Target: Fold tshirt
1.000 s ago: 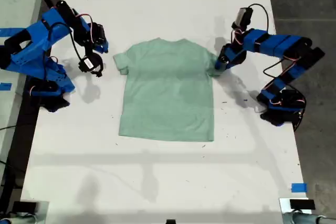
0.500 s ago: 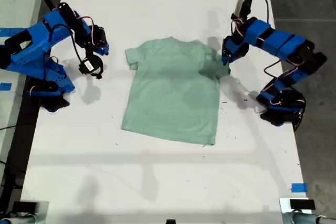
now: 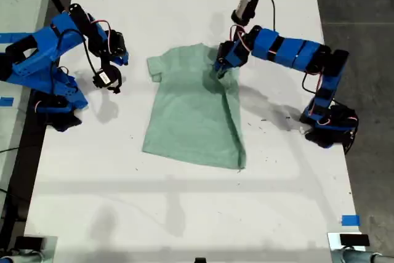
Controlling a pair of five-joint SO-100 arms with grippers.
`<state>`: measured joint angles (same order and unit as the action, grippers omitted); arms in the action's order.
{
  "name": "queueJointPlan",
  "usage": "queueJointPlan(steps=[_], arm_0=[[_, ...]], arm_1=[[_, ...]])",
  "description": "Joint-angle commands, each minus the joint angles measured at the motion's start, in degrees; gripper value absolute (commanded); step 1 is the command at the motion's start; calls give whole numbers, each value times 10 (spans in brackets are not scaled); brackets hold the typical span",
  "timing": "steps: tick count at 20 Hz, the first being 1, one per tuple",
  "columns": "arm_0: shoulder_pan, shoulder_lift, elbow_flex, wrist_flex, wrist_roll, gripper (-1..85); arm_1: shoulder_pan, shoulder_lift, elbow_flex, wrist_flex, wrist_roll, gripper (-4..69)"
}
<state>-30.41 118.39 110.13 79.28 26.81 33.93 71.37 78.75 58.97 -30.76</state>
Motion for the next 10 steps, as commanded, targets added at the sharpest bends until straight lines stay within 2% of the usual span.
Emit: queueJointPlan(steps=[1,3,4,6,10], arm_0=[[15,4,-4,-5,-11,0],[15,4,-4,-3,-11,0],[15,4,-4,-2,-11,2],[15,5,-4,-1,-12,40],[17,8,-11,1,-18,99]], arm_1=[[-17,-107,-98,-45,13,22],[-24,-158,-153,2,33,342],[-31,-146,-170,32,26,403],[-41,-90,-202,109,14,422],[-43,79,-180,250,5,387]])
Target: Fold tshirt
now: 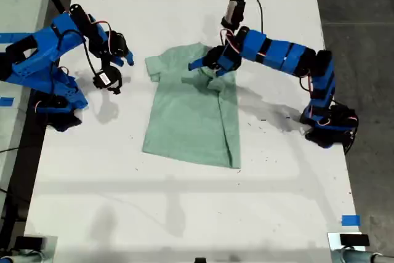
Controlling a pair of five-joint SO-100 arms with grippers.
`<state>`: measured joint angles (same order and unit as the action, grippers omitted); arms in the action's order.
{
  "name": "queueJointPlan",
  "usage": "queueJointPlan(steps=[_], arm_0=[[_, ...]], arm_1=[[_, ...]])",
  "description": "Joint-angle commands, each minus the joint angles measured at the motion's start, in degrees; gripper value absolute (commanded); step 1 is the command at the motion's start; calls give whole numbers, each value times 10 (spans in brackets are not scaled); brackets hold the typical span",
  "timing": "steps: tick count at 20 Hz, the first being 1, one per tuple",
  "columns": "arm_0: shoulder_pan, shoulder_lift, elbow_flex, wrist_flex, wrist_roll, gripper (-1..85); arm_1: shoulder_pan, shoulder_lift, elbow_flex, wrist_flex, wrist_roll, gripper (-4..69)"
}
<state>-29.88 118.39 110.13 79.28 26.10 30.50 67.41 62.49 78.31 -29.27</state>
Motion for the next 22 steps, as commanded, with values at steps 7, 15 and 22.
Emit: queueJointPlan(steps=[7,15,22], arm_0=[[-4,-34,-92,-4,46,360],[-89,-344,-243,-67,194,373],[-103,-588,-388,-75,224,357]], arm_1=[[-28,374,265,55,21,376],[-43,415,314,46,31,374],[-49,457,359,35,40,373]])
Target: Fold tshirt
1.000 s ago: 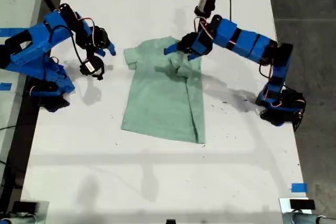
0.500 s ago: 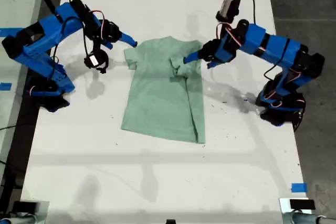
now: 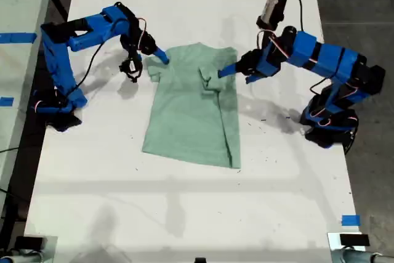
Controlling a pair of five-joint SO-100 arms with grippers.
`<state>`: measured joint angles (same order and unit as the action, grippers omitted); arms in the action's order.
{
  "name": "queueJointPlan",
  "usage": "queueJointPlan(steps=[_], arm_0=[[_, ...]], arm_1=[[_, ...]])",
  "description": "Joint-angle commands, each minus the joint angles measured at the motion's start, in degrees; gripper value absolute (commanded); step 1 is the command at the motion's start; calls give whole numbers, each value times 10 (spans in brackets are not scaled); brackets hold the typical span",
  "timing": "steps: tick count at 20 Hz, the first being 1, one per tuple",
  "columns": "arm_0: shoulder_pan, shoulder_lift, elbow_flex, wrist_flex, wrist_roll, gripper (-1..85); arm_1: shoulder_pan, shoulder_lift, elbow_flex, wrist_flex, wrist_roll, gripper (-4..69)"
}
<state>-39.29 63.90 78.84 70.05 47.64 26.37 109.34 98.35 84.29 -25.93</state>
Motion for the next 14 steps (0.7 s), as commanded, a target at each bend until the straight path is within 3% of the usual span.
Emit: queueJointPlan(steps=[1,3,6,10,14], arm_0=[[-9,-83,-115,37,9,312],[-4,-132,-162,55,3,101],[11,-140,-169,54,3,1],[23,-96,-162,63,-4,1],[0,32,-154,126,-5,1]], arm_1=[[-8,43,10,-26,9,373],[-8,59,28,-29,11,372],[1,89,60,-33,13,369],[14,133,96,-33,15,363],[23,175,132,-30,16,358]])
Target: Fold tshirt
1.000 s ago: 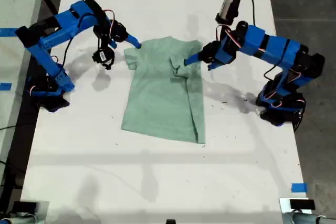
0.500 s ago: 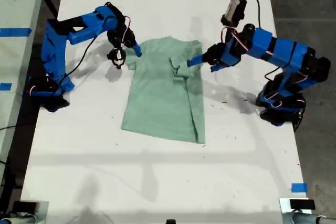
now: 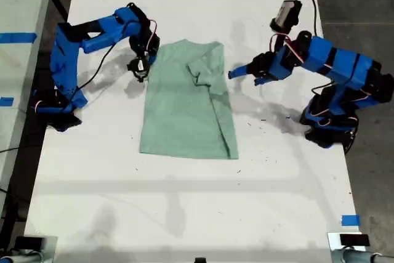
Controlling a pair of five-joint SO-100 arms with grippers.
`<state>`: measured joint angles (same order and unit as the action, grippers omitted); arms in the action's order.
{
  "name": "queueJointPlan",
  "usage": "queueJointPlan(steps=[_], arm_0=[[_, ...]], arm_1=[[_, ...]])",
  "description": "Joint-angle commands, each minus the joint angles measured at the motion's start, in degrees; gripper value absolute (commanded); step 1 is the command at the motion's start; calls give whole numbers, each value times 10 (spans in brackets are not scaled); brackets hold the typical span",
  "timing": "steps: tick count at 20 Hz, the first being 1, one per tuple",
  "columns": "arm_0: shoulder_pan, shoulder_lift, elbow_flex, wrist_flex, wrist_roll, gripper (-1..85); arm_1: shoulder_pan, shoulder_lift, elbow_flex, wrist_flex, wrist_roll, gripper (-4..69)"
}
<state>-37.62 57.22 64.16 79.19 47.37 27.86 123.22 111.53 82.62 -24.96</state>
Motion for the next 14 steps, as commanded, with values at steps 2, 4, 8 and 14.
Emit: queueJointPlan(steps=[2,4,8,14], arm_0=[[-22,167,-14,52,4,1],[19,190,-46,43,5,1],[136,35,-218,-3,0,1],[197,-123,-246,-207,-16,3]], arm_1=[[9,49,11,-10,6,358],[12,59,19,-8,6,357],[16,60,21,-11,4,353],[2,58,44,-24,22,352]])
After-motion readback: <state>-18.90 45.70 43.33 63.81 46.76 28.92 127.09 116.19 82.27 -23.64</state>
